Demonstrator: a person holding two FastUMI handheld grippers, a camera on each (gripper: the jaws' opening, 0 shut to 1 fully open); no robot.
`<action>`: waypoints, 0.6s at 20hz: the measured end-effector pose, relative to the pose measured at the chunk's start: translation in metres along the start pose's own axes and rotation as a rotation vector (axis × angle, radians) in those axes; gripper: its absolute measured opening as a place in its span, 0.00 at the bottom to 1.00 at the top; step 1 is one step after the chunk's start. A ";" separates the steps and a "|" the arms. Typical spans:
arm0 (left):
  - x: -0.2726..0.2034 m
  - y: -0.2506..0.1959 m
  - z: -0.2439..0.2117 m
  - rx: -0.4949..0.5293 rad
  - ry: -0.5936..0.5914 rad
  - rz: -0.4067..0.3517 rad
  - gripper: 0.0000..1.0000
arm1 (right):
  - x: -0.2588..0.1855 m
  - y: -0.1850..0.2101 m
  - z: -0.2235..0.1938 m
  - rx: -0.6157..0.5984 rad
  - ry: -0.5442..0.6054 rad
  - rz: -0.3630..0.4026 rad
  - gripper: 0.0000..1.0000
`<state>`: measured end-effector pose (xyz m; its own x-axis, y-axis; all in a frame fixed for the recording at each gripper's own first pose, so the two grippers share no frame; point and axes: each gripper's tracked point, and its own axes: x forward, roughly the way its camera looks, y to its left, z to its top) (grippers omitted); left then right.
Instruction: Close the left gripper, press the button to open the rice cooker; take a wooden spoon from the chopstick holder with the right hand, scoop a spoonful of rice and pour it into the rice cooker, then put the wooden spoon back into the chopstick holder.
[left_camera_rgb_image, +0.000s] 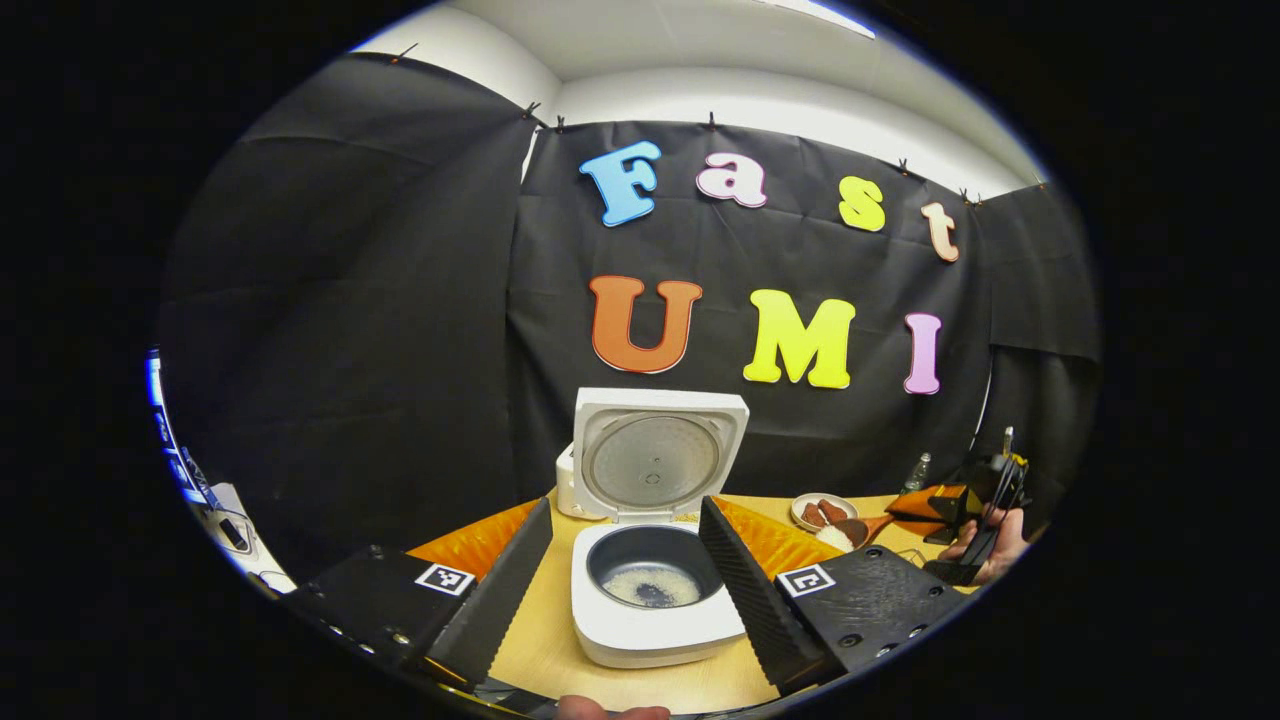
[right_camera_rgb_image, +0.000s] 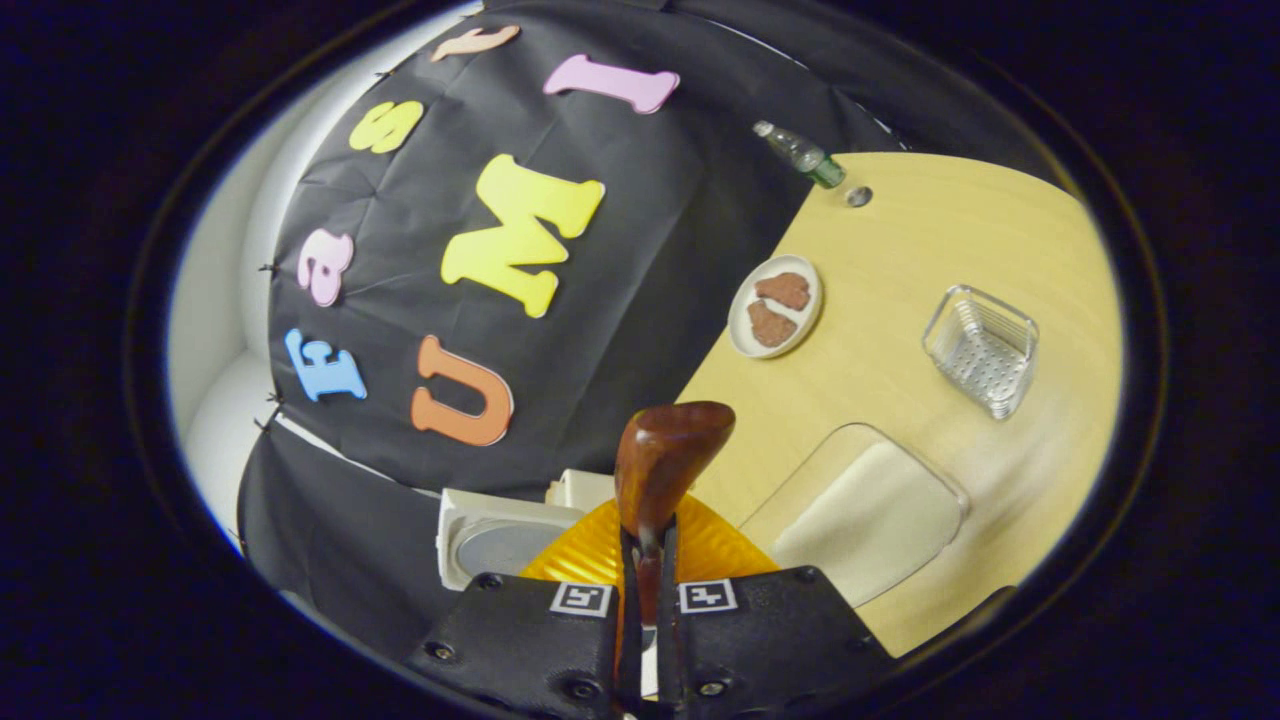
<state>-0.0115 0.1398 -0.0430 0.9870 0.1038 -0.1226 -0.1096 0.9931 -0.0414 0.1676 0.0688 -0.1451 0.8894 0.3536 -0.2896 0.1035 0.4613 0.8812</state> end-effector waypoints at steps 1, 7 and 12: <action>-0.002 0.008 -0.003 -0.005 -0.002 0.010 0.95 | 0.006 0.017 -0.008 -0.013 0.009 0.016 0.11; -0.012 0.056 -0.015 0.011 -0.002 0.061 0.94 | 0.058 0.076 -0.079 -0.089 0.099 0.058 0.11; -0.021 0.093 -0.025 0.020 0.024 0.089 0.94 | 0.095 0.068 -0.115 -0.167 0.120 -0.012 0.11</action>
<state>-0.0454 0.2287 -0.0687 0.9702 0.1908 -0.1490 -0.1945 0.9809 -0.0099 0.2080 0.2270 -0.1560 0.8279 0.4375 -0.3509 0.0293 0.5910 0.8061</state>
